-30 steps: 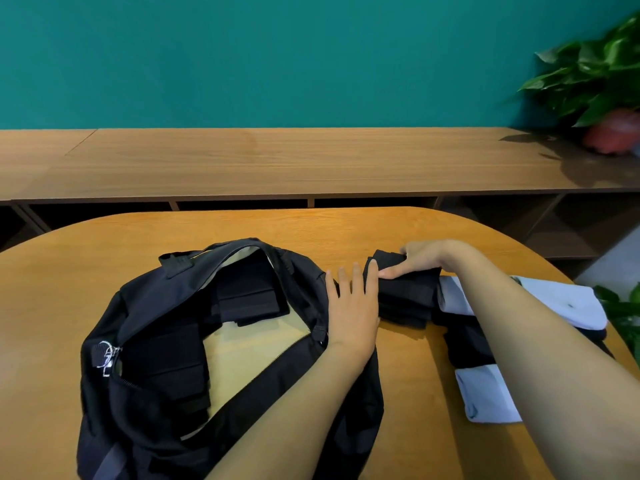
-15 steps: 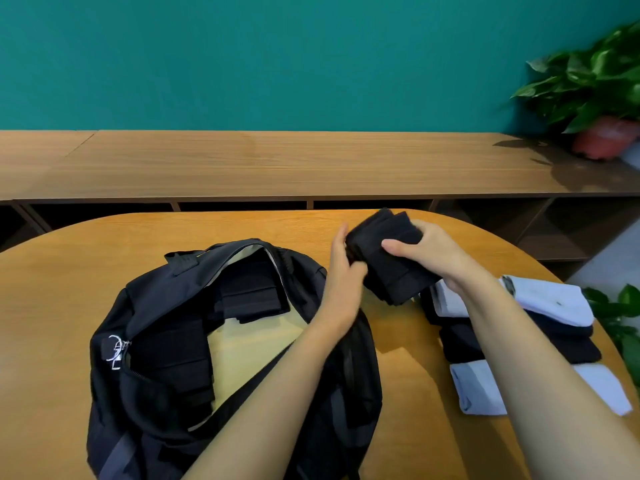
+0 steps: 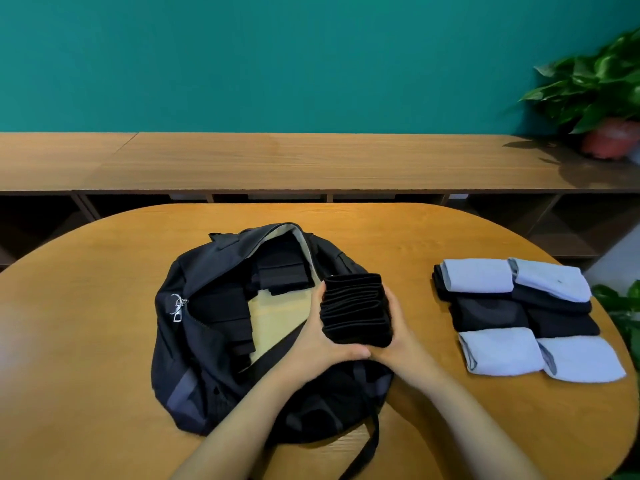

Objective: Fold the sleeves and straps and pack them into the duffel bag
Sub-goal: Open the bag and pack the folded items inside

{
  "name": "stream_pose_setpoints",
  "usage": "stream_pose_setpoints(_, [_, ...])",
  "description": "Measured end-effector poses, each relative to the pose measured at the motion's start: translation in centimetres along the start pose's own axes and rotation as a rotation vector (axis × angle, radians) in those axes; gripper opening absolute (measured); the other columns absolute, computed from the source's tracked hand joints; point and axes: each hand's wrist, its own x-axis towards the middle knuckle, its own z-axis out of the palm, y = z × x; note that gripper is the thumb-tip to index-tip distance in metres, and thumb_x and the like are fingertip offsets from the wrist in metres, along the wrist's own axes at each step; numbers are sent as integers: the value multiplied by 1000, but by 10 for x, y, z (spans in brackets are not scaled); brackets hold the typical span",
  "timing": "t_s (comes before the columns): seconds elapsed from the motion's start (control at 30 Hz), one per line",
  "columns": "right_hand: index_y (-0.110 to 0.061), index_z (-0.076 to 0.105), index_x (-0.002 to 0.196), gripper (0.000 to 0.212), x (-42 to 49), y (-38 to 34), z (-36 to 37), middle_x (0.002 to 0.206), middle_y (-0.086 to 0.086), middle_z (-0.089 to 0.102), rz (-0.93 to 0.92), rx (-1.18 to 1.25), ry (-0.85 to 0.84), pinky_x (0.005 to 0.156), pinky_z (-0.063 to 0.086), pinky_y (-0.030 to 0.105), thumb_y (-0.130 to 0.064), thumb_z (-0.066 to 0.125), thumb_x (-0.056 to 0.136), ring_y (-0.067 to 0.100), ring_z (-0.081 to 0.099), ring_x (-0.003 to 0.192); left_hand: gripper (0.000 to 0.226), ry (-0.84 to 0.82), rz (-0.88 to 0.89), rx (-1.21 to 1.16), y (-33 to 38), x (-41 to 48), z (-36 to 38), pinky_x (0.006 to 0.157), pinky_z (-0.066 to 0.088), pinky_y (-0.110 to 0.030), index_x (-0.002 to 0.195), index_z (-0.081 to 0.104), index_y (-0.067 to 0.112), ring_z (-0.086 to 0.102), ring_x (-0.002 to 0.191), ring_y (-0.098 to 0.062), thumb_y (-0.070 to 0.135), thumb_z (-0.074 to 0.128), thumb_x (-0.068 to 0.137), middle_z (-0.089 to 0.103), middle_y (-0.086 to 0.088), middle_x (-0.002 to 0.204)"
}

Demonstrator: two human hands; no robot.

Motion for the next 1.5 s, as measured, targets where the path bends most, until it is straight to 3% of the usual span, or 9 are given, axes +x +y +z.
stream_pose_setpoints(0.1, [-46,39,131,83,3,-5,-1,122,-40,43,-36,-162,106,113,32,50,-67,79,61,16,35,138,102,29,-9,66,12,4,5,108,41,-28,139,13,43,45,129,-1,53,80,63,49,7,139])
stream_pose_setpoints(0.23, [-33,48,128,71,8,-30,4,116,-20,61,-78,44,192,85,46,11,-41,84,67,-6,56,111,95,55,29,112,37,-4,-12,117,25,-28,152,2,36,27,142,-4,77,48,80,26,25,147])
stream_pose_setpoints(0.37, [-24,51,129,73,24,-48,11,118,-10,66,-1,220,222,87,52,21,-41,81,65,-1,63,105,93,204,-175,438,15,-35,-36,119,23,-41,156,6,30,24,145,-19,84,15,81,18,7,160])
stream_pose_setpoints(0.53, [-24,57,127,63,46,-64,35,121,-3,68,185,371,-43,93,53,34,-38,81,71,14,66,108,82,-48,-341,1262,9,-64,-20,107,30,-43,155,10,18,42,129,-31,70,26,94,44,-7,144])
stream_pose_setpoints(0.83, [-8,59,128,71,81,-61,71,120,2,68,577,-18,-340,102,47,38,-55,76,77,21,64,110,61,-467,-81,1031,47,-85,-50,114,27,-33,151,35,26,42,132,-14,47,53,96,48,5,145])
stream_pose_setpoints(0.97, [-17,59,126,50,72,-71,74,120,-3,61,345,-465,-276,99,45,42,-53,56,92,26,57,114,27,-114,80,939,73,-69,-68,85,51,-38,93,70,31,59,87,-9,45,48,99,69,9,89])
stream_pose_setpoints(1.07, [-21,60,126,44,53,-60,67,116,1,64,117,-786,-80,104,41,42,-52,42,99,23,57,110,30,135,243,930,71,-39,-77,95,46,-34,117,66,22,55,109,-12,33,41,103,67,4,113])
stream_pose_setpoints(1.23, [-23,52,140,58,15,-12,58,148,-2,47,-95,-1031,46,121,-2,36,-43,12,104,23,30,143,39,-189,250,1190,36,13,-77,117,20,-32,135,55,16,40,134,-15,31,36,105,51,0,140])
stream_pose_setpoints(1.5, [-29,61,131,59,3,9,65,145,4,51,-84,-1214,49,110,9,66,-43,11,104,36,37,141,39,-393,285,1483,12,26,-71,103,33,-45,123,56,26,40,122,-24,41,24,105,58,9,127])
